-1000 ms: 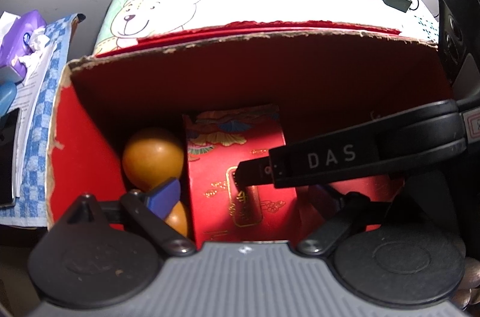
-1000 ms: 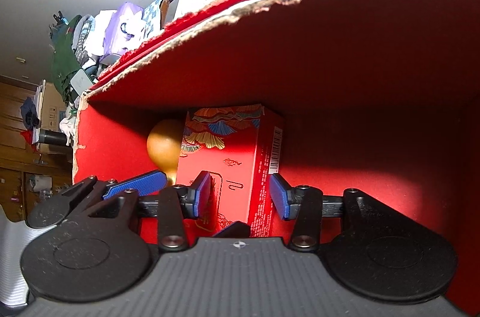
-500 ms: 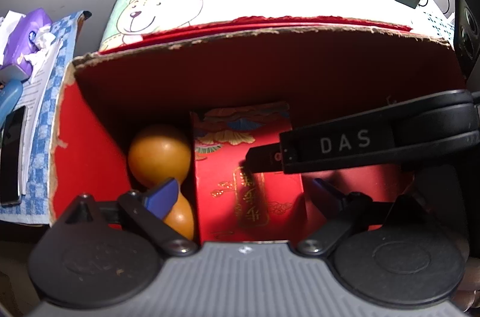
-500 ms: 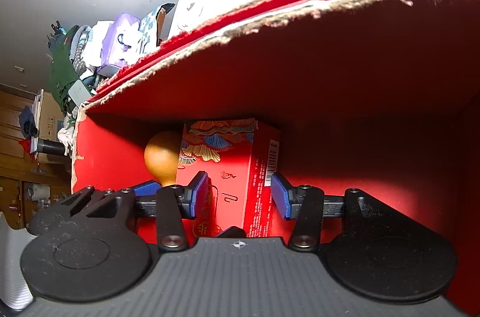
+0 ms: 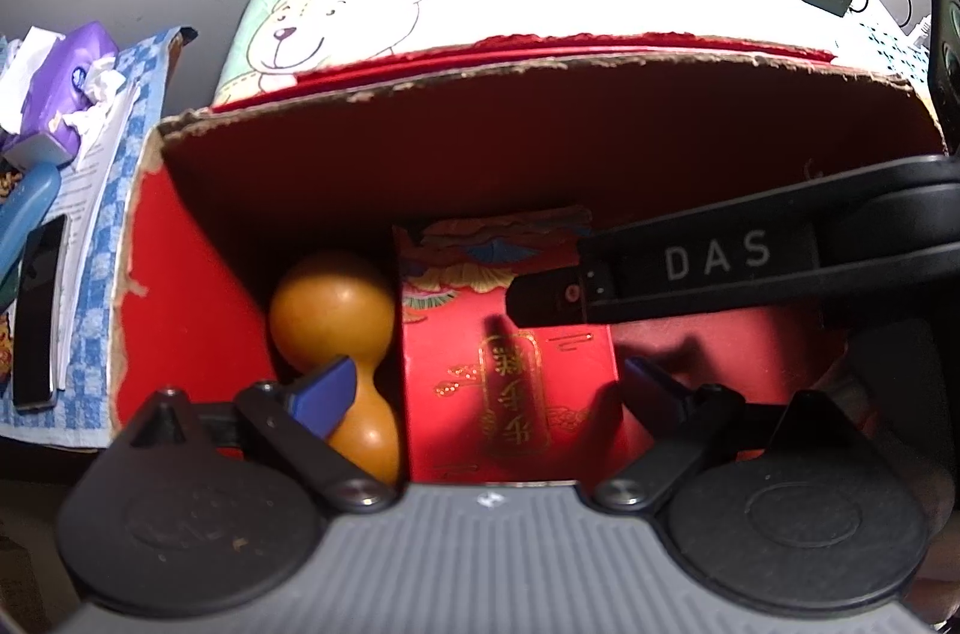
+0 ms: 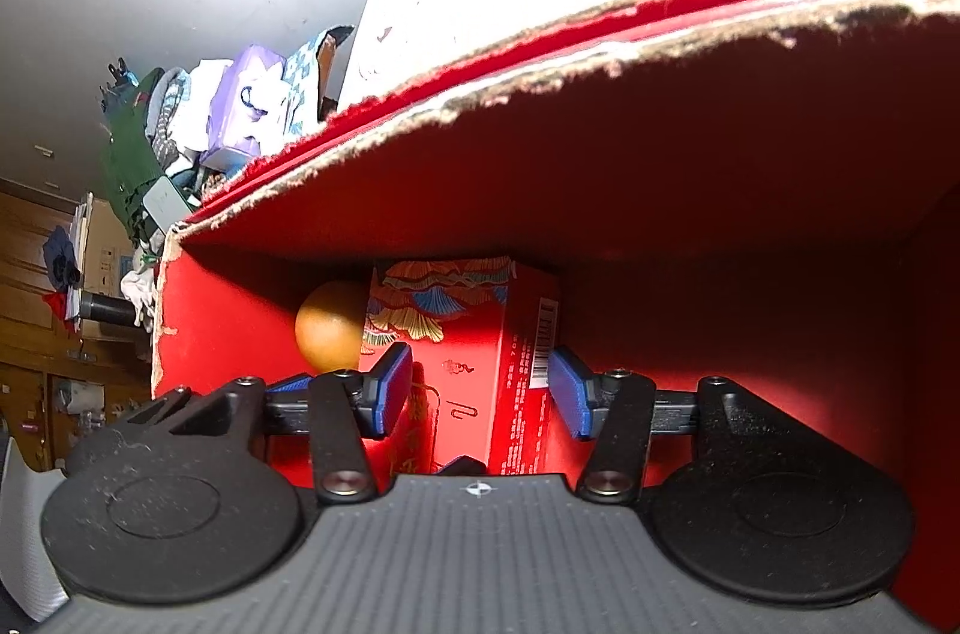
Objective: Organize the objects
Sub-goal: 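Lower the gift box onto the box floor and open the right gripper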
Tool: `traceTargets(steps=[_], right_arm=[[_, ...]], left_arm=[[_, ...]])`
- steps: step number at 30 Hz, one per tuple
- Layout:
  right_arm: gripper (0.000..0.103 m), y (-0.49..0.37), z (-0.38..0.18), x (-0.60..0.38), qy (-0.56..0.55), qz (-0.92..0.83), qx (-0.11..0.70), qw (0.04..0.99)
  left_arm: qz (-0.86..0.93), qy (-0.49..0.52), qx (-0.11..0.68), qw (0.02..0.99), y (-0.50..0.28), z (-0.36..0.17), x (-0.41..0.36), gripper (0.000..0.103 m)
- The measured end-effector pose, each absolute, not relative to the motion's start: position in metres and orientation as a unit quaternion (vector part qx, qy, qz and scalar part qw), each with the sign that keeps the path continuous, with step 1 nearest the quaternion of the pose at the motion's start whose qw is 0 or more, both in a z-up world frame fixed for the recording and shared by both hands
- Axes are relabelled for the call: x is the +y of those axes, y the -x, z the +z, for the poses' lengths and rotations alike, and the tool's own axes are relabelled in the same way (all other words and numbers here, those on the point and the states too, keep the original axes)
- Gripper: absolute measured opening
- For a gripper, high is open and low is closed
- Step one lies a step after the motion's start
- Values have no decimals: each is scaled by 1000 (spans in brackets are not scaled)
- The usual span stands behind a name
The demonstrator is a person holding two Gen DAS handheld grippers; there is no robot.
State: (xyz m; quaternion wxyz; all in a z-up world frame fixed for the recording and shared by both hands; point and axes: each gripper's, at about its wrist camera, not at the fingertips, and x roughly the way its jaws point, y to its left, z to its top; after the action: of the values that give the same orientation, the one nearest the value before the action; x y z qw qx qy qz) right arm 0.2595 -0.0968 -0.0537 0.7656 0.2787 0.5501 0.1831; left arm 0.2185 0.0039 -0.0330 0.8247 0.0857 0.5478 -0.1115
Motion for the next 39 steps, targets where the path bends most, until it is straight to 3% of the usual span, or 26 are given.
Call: traceTargets(steps=[20, 39], right_arm=[[53, -225, -3, -121, -245, 146, 469, 836], [53, -158, 20, -116, -255, 147, 417, 860]], left_arm=[[-103, -83, 505, 853, -204, -15, 8, 94], [-97, -93, 460, 878, -136, 23, 11, 95]])
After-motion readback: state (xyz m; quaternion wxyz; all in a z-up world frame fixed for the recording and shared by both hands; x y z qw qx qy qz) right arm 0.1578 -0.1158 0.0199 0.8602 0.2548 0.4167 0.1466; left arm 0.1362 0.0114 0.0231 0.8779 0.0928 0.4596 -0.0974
